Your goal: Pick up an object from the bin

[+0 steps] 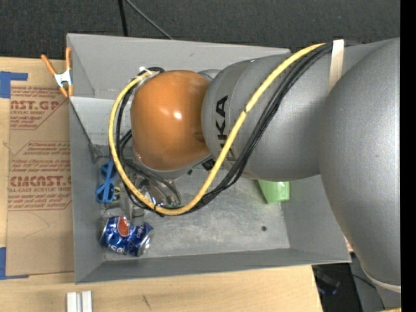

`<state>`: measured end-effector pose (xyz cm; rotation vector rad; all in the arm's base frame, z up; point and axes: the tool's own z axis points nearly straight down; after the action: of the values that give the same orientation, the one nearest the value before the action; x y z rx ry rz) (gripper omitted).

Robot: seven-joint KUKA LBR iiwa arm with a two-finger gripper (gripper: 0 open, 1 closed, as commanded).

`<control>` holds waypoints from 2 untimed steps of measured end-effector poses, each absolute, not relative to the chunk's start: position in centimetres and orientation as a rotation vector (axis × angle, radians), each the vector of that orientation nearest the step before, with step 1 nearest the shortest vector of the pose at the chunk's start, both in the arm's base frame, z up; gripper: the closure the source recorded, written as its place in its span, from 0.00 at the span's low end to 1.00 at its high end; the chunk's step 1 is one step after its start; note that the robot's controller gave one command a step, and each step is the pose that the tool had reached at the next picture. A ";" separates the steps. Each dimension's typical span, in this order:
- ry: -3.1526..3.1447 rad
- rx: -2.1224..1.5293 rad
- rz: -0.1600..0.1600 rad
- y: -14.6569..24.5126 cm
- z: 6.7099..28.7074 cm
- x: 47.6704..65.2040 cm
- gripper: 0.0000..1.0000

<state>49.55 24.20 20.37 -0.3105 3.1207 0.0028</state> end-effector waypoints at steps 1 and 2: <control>3.037 -0.813 0.001 24.3 15.4 48.0 1.00; 3.036 -0.811 0.002 24.3 15.5 48.0 0.00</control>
Offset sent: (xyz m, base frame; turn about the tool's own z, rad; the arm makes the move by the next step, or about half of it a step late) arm -0.0150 0.0004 -0.0482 -0.3237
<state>48.00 24.32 15.49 -0.8106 3.0357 0.0024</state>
